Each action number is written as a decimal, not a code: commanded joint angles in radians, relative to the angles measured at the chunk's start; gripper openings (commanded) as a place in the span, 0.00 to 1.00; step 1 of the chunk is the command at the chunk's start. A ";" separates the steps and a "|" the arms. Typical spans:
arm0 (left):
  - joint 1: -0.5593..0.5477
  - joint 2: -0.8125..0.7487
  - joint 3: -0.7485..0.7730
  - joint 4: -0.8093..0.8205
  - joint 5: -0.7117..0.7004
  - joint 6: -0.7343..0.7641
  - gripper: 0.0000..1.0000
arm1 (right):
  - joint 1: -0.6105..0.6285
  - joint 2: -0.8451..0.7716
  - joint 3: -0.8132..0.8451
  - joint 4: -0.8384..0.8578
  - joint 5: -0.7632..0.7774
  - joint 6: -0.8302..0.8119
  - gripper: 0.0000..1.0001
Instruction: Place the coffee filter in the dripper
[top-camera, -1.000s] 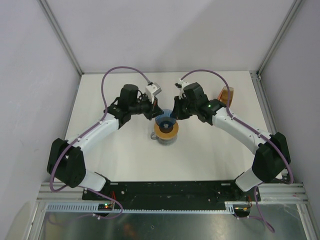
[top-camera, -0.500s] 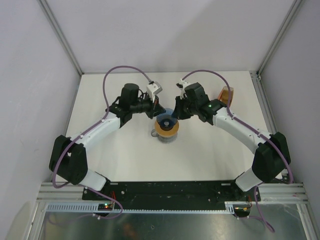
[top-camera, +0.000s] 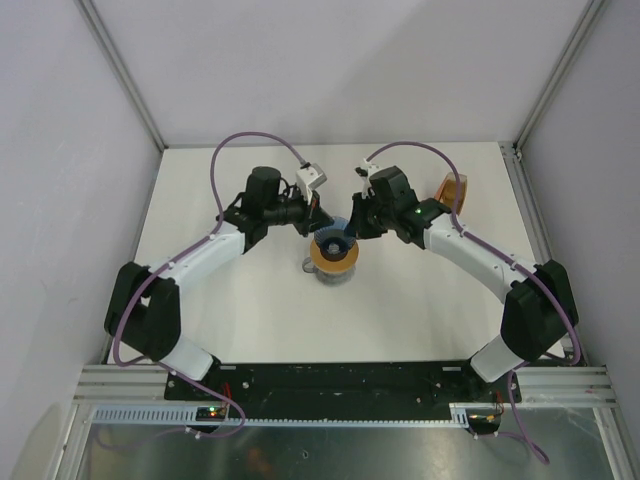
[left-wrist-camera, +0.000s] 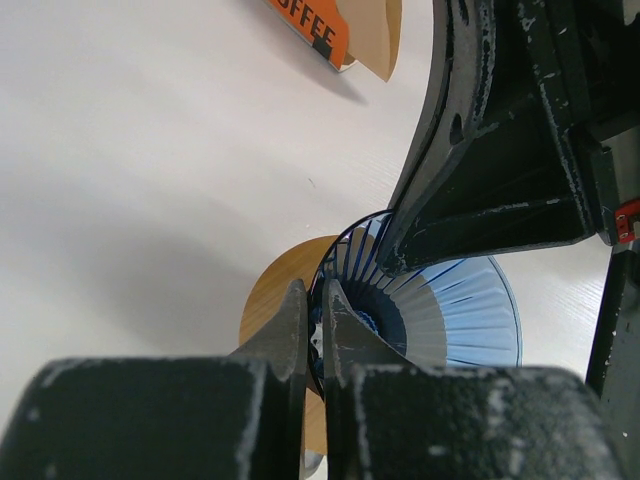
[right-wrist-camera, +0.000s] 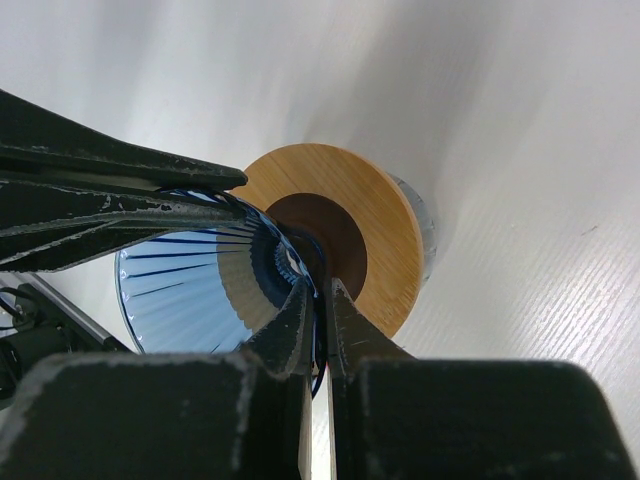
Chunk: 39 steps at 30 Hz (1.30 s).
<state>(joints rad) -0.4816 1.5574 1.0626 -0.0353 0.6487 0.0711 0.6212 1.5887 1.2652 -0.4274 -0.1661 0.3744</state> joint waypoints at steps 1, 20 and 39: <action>-0.049 0.183 -0.141 -0.448 0.038 0.066 0.00 | -0.004 0.110 -0.098 -0.201 0.075 -0.067 0.00; -0.041 0.298 -0.154 -0.444 0.004 0.062 0.00 | 0.022 0.112 -0.098 -0.138 0.092 -0.055 0.00; -0.011 0.172 0.018 -0.435 0.058 0.081 0.00 | 0.007 0.020 -0.060 -0.113 0.131 -0.038 0.11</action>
<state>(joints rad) -0.4717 1.6253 1.1496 -0.0845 0.7036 0.0795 0.6209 1.5547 1.2533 -0.4122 -0.1074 0.4107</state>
